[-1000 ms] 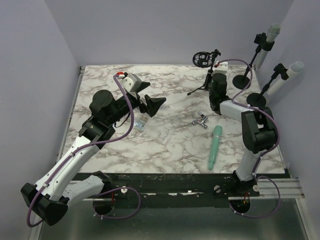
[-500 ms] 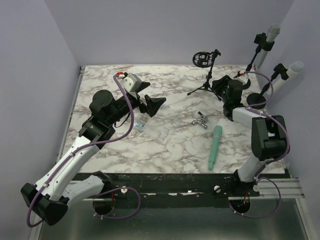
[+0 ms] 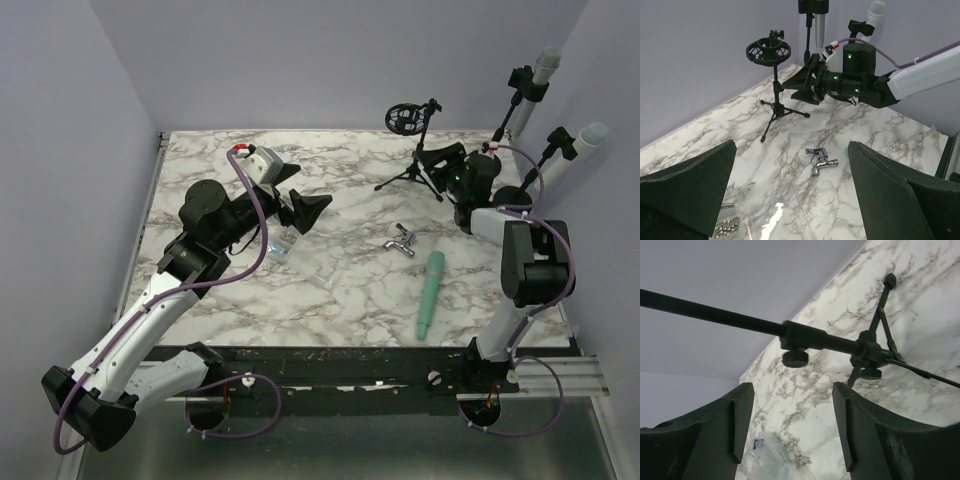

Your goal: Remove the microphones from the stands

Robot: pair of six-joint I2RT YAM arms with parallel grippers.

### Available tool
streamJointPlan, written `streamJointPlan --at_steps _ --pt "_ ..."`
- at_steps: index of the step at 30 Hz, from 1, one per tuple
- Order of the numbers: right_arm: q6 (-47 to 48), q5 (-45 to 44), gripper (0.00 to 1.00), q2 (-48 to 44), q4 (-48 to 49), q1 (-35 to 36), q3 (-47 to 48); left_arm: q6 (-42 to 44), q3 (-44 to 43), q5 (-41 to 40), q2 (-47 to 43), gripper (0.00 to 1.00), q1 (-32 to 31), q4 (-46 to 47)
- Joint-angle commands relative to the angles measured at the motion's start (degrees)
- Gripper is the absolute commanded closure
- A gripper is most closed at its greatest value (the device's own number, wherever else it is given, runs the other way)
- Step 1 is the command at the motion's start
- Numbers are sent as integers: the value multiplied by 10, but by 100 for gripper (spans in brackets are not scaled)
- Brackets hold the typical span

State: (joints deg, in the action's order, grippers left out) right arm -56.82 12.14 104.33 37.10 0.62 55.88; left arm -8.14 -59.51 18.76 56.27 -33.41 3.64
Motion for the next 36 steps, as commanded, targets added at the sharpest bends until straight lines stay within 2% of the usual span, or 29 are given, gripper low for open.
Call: streamJointPlan --at_steps 1,5,9,11,14,20,28,32,36 --pt "12 -9 26 -56 -34 -3 36 2 -2 8 -4 2 -2 4" --pt "54 -74 14 -109 -114 -3 61 1 -3 11 -3 2 -3 6" --pt "87 -106 11 -131 -168 -3 107 -2 -3 14 -1 2 -2 5" --pt "99 -110 0 -139 -168 -4 122 -2 -3 16 -1 2 -2 5" --pt "115 -105 0 -134 -173 -3 157 -1 -3 15 0 2 -2 5" --pt "139 -57 0 -60 -226 -3 267 -2 -4 16 1 2 -2 5" --pt "154 -43 0 -1 -245 -4 262 -1 -3 16 2 2 -2 4" --pt "160 -58 0 -19 -237 -3 237 -1 -3 17 4 2 -2 5" --pt "166 -64 0 -41 -246 -4 252 -2 -4 18 5 2 -2 5"
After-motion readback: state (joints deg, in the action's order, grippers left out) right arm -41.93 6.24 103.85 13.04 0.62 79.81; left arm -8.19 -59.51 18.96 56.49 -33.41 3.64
